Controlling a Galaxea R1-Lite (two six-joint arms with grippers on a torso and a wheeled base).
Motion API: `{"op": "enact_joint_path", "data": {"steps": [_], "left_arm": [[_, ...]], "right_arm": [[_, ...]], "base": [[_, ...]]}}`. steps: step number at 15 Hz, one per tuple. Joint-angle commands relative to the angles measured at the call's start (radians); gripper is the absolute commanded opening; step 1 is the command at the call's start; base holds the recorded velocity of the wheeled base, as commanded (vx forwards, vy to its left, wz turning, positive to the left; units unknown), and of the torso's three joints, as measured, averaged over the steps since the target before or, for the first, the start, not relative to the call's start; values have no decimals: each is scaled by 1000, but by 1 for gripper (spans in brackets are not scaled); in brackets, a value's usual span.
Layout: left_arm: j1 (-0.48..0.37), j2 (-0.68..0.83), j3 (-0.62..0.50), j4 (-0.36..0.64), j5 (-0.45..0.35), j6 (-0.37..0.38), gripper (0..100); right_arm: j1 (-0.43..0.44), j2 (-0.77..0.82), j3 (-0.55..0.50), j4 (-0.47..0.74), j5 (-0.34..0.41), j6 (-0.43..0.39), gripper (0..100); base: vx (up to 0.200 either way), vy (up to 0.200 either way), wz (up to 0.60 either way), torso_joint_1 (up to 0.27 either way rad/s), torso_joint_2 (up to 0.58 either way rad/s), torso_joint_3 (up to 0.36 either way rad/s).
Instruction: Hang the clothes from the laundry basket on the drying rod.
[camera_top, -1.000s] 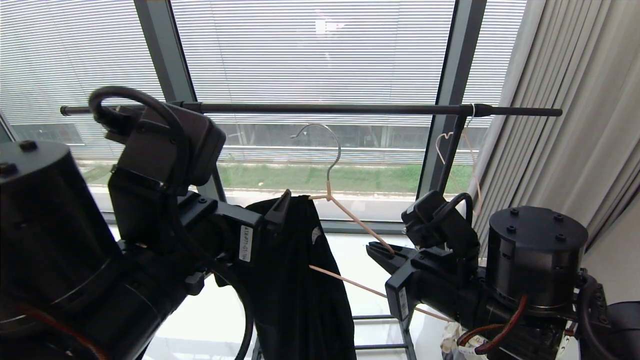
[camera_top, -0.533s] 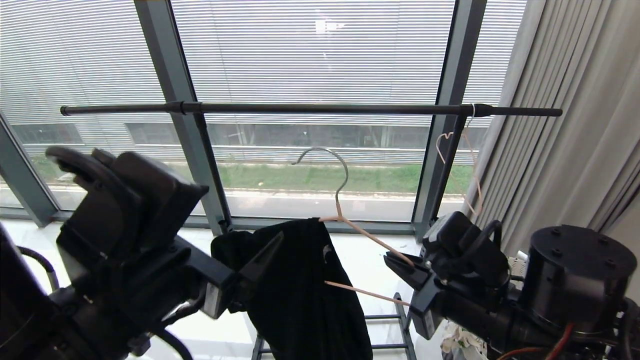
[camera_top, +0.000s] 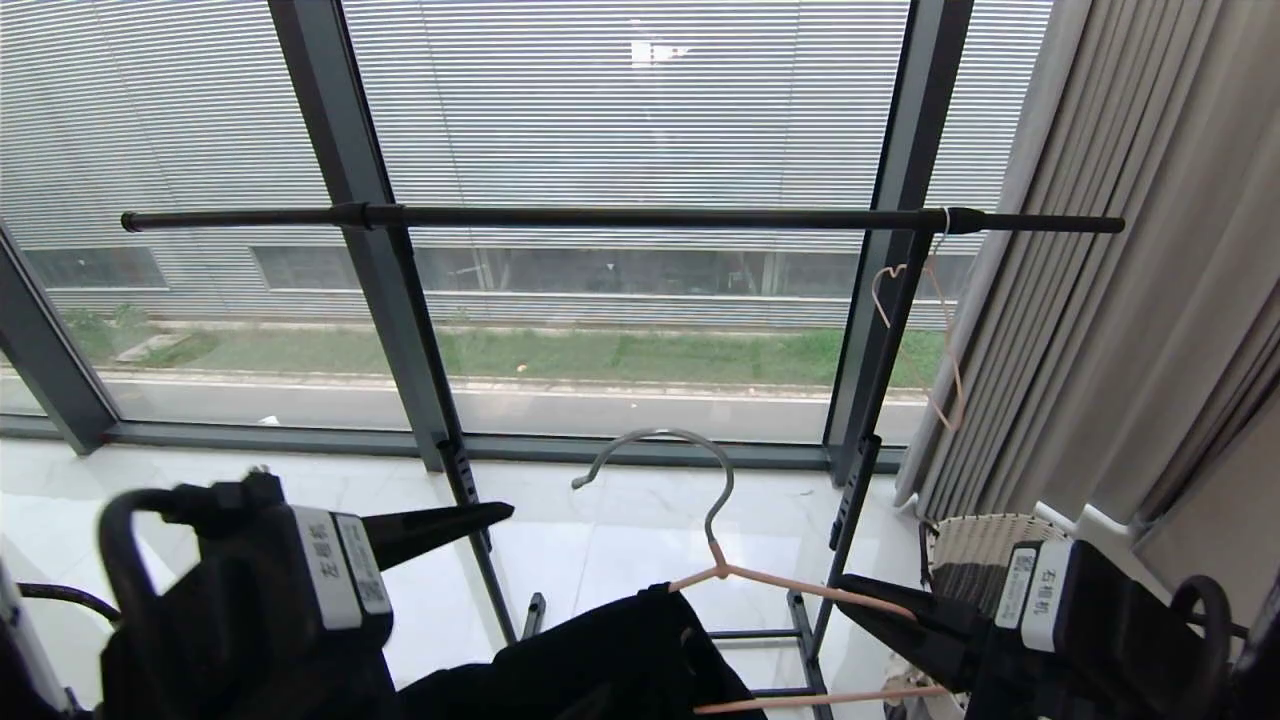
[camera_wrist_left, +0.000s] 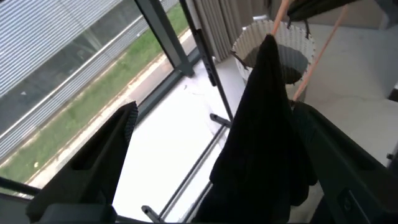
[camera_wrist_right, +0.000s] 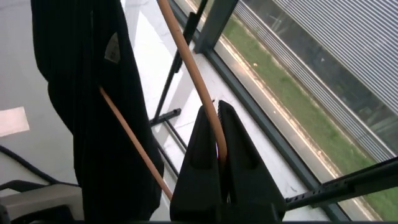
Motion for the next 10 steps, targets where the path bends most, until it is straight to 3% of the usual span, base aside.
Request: {"op": "enact_joint_path", "data": {"steps": [1,8,9,10], "left_arm": [[-6,28,27,0,-31,1,100],[-18,97,40,0,-35,3,100],[-18,97,44,0,-35,3,0],[-18,97,46,0,-35,3,0]], "right_arm": [[32,-34,4,-1,0,-14,0],[129,-32,-1,-1,-4,-34,0],[133,-32,-2,-1,-6,-34,0],[135,-32,-2,-1,-6,-34,0]], "base": [[0,0,0,0,0,0],[0,0,0,0,0,0],[0,0,0,0,0,0],[0,0,0,0,0,0]]}}
